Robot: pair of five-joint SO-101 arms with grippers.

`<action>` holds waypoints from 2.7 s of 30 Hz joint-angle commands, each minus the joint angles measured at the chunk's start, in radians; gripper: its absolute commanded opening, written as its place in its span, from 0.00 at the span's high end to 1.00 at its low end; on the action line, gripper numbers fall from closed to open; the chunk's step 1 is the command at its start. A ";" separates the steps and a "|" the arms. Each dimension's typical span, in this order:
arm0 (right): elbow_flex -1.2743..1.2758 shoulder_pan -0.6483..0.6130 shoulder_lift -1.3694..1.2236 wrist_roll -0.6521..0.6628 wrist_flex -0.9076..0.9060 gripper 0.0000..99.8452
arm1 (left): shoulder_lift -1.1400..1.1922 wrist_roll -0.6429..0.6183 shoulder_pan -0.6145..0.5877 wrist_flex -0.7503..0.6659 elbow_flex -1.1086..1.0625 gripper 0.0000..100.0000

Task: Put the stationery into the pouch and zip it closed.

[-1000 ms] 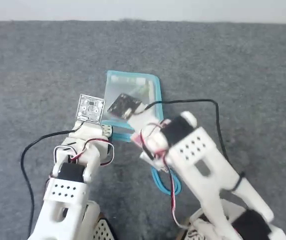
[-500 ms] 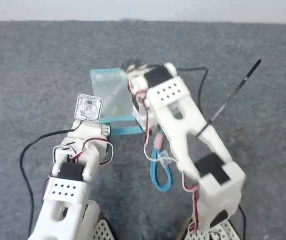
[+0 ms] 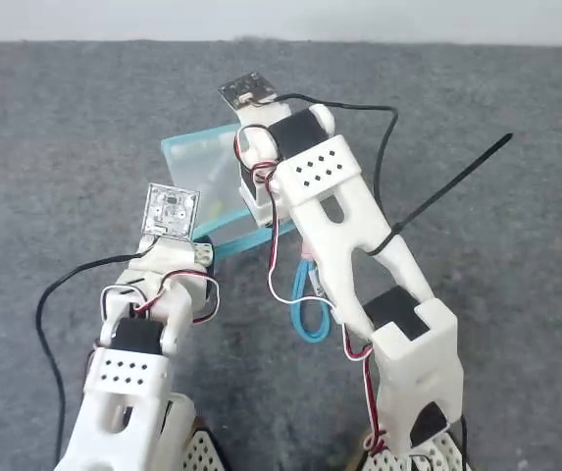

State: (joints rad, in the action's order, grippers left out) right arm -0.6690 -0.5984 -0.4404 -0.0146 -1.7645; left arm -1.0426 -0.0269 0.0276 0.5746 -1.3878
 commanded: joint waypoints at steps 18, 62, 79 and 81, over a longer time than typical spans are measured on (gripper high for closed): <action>0.410 -0.008 0.529 0.253 0.050 0.79 | -0.017 0.002 0.020 -0.015 0.005 0.99; 1.748 0.053 1.020 0.037 1.451 0.79 | -0.017 0.002 0.020 -0.014 0.007 0.99; 1.631 0.173 0.794 0.043 1.552 0.96 | -0.017 0.002 0.020 -0.015 0.004 0.99; 1.614 0.177 0.862 0.044 1.411 0.99 | -0.017 0.002 0.020 -0.015 0.005 0.99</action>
State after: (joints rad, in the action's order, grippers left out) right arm 1.0234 -0.4588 0.3161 0.0361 -0.1964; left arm -1.0441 -0.0253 0.0368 0.5731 -1.3909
